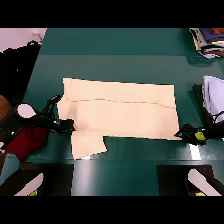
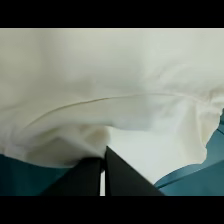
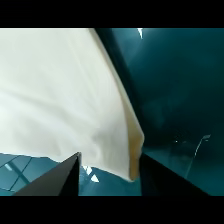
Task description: Fold the shirts.
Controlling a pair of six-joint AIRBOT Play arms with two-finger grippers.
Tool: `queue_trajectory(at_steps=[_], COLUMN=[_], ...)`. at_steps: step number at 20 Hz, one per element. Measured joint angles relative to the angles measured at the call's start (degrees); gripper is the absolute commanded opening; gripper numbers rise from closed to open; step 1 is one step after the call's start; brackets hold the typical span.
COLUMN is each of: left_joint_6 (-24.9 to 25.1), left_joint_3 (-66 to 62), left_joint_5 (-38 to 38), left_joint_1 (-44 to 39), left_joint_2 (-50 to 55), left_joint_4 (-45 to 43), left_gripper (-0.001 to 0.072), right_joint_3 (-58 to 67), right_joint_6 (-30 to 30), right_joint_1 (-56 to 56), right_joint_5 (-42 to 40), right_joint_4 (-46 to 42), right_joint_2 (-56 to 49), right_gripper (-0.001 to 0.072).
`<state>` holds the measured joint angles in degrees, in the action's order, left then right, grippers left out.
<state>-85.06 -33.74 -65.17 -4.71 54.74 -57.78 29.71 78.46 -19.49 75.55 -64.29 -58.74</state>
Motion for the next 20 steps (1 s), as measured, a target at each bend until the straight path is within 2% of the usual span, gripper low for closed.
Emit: queue_trajectory(at_steps=[1,3,7,13,16,20], left_joint_6=[0.0,0.3,-1.0,-4.3,-3.8,0.0], left_joint_3=[0.0,0.0,0.0,-3.2,-8.4,-16.6], left_joint_5=[0.0,-0.3,-4.7,-16.9,-14.3,-5.8], left_joint_1=[0.0,0.0,0.0,0.0,0.0,0.0], left_joint_2=[0.0,-0.4,-6.6,-17.1,-16.1,-6.4], left_joint_4=[0.0,-0.2,-2.6,-3.5,-3.3,-3.5], left_gripper=[0.0024,0.0022,0.0023,0.0023,0.0024,0.0025], right_joint_3=[-0.3,-0.4,1.9,9.0,14.9,23.4], right_joint_6=[0.0,0.1,-0.2,-0.5,-0.3,-0.1], right_joint_1=[0.9,2.0,2.9,2.5,2.9,6.7], right_joint_5=[-1.2,-1.8,1.7,8.3,8.6,6.8], right_joint_4=[-0.2,0.0,-1.7,-6.9,-7.4,-7.3], right_joint_2=[0.0,0.0,1.5,12.2,13.6,5.4], right_gripper=[0.0052,0.0016,0.0016,0.0015,0.0016,0.0016])
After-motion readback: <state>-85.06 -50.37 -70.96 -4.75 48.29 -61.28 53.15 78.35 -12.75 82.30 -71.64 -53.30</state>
